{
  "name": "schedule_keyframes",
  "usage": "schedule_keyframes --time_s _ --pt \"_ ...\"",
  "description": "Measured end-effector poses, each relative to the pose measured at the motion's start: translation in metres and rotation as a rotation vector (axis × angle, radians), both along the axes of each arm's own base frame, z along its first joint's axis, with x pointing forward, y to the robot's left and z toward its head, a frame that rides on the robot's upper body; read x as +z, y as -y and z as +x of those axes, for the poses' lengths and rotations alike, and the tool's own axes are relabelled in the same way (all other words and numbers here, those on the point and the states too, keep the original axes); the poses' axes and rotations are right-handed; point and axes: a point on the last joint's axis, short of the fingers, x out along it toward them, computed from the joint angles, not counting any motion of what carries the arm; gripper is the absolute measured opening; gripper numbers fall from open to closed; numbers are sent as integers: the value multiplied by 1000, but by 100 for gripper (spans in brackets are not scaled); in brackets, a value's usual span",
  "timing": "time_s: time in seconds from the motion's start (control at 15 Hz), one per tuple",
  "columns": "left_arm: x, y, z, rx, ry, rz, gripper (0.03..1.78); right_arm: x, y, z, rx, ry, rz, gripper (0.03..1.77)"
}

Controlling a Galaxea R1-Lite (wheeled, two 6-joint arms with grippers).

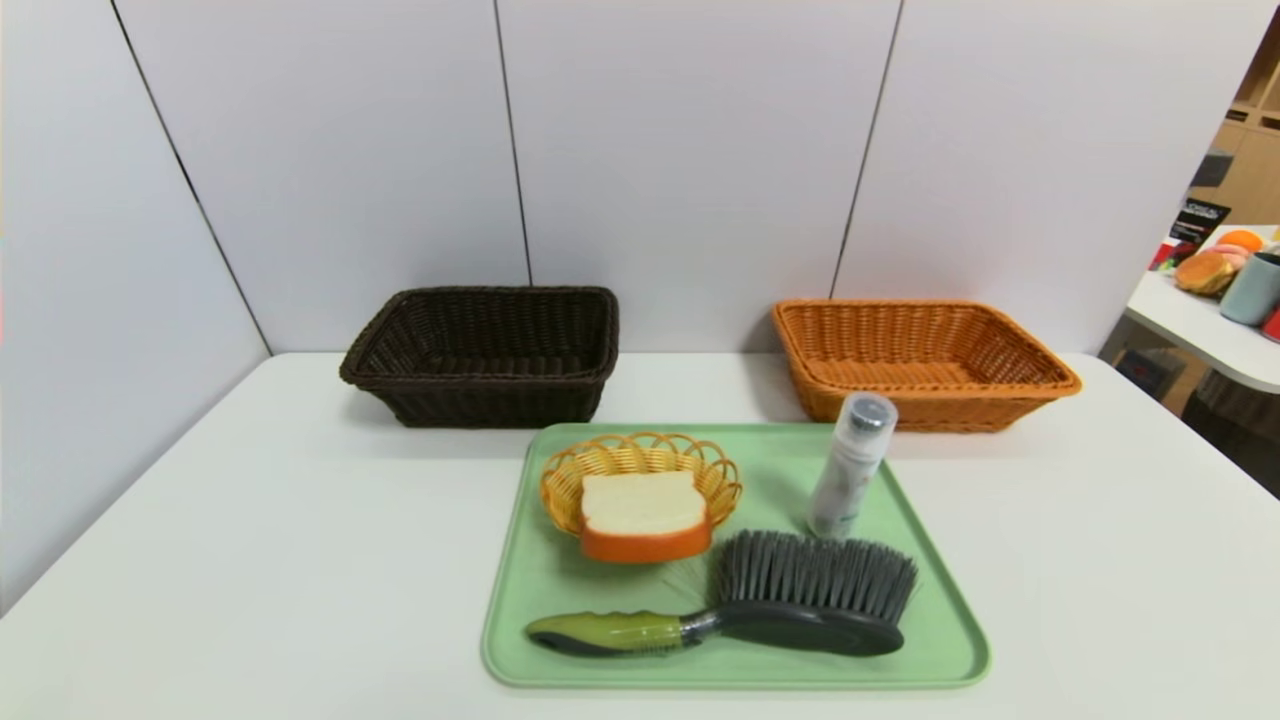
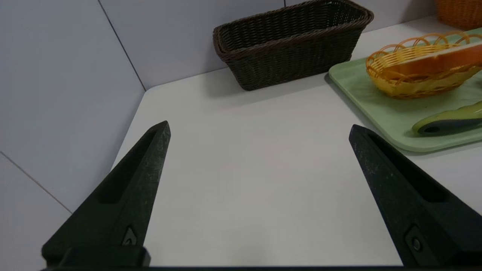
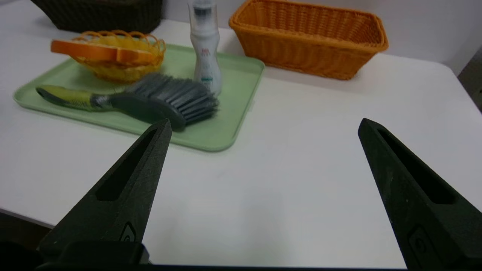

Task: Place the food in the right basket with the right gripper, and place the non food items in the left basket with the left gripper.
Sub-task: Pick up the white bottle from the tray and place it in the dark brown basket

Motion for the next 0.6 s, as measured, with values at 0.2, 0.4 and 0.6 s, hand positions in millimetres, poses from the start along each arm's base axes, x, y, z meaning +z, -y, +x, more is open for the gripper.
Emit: schedule_keyframes --time_s 0.2,0.4,0.6 --pt "33 1 16 -20 9 0 169 41 -1 19 63 18 2 171" --pt "53 2 36 -74 -18 6 169 61 -2 44 127 18 4 171" --pt "63 3 58 -98 -93 9 169 68 -2 68 137 -12 7 171"
